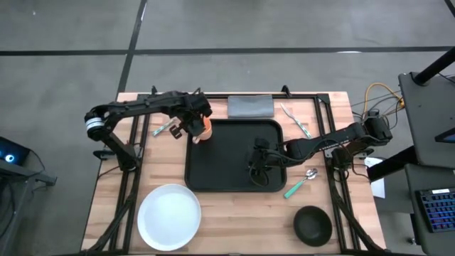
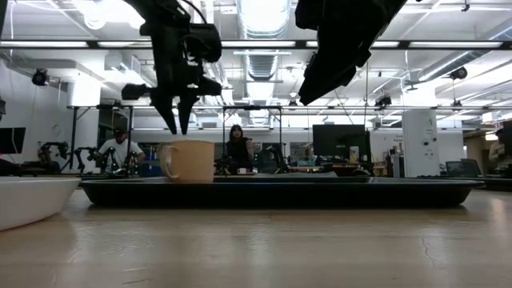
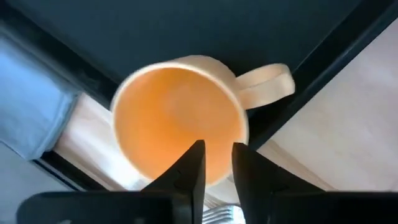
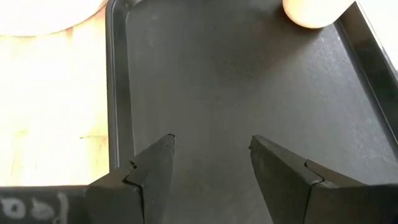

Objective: Set up tray
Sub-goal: Put the white plate to the right of the orange mug on the black serving tray

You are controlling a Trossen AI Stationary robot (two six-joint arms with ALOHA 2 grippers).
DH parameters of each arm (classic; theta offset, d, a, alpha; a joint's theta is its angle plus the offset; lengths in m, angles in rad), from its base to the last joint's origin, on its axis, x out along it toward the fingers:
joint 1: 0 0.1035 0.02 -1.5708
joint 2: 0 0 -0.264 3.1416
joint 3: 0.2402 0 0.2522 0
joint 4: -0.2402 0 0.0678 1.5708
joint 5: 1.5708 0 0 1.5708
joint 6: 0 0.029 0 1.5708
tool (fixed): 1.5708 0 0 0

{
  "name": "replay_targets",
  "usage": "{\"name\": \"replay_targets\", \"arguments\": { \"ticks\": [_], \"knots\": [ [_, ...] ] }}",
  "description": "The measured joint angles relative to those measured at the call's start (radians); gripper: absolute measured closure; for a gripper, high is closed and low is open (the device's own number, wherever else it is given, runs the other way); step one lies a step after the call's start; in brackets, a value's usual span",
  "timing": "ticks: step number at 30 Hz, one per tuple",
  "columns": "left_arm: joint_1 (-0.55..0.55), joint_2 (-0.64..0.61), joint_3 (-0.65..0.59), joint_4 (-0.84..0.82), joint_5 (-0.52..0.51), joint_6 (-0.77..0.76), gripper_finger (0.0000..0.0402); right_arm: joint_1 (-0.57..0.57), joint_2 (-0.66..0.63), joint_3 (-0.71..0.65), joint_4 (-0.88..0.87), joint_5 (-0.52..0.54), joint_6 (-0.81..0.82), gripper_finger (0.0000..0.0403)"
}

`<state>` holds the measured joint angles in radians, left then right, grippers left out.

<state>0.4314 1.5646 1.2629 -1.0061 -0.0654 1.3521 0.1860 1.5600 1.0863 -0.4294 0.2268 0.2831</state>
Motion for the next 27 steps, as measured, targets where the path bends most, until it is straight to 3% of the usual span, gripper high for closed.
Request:
{"name": "replay_targets", "arguments": {
  "ticks": [6,8,10,13,21,27],
  "knots": [
    [-0.013,0.0,0.082,-0.222,0.01,-0.244,0.0324,0.0,0.0,0.0,0.0,0.001,-0.008,0.0202],
    [-0.034,-0.008,0.101,-0.309,0.069,-0.333,0.0324,0.0,0.0,-0.003,-0.001,0.002,-0.016,0.0202],
    [-0.074,-0.023,0.111,-0.377,0.154,-0.4,0.0324,0.0,0.0,-0.009,-0.002,0.003,-0.021,0.0202],
    [-0.171,-0.064,0.095,-0.416,0.159,-0.517,0.0323,0.0,0.0,-0.017,-0.003,0.005,-0.026,0.0202],
    [-0.55,-0.217,-0.042,-0.332,0.087,-0.815,0.0323,0.0,0.0,-0.046,0.006,0.006,-0.033,0.0202],
    [-0.659,-0.322,-0.148,-0.213,0.078,-1.247,0.0323,0.005,0.0,-0.06,0.037,0.0,-0.032,0.0202]
  ]
}}
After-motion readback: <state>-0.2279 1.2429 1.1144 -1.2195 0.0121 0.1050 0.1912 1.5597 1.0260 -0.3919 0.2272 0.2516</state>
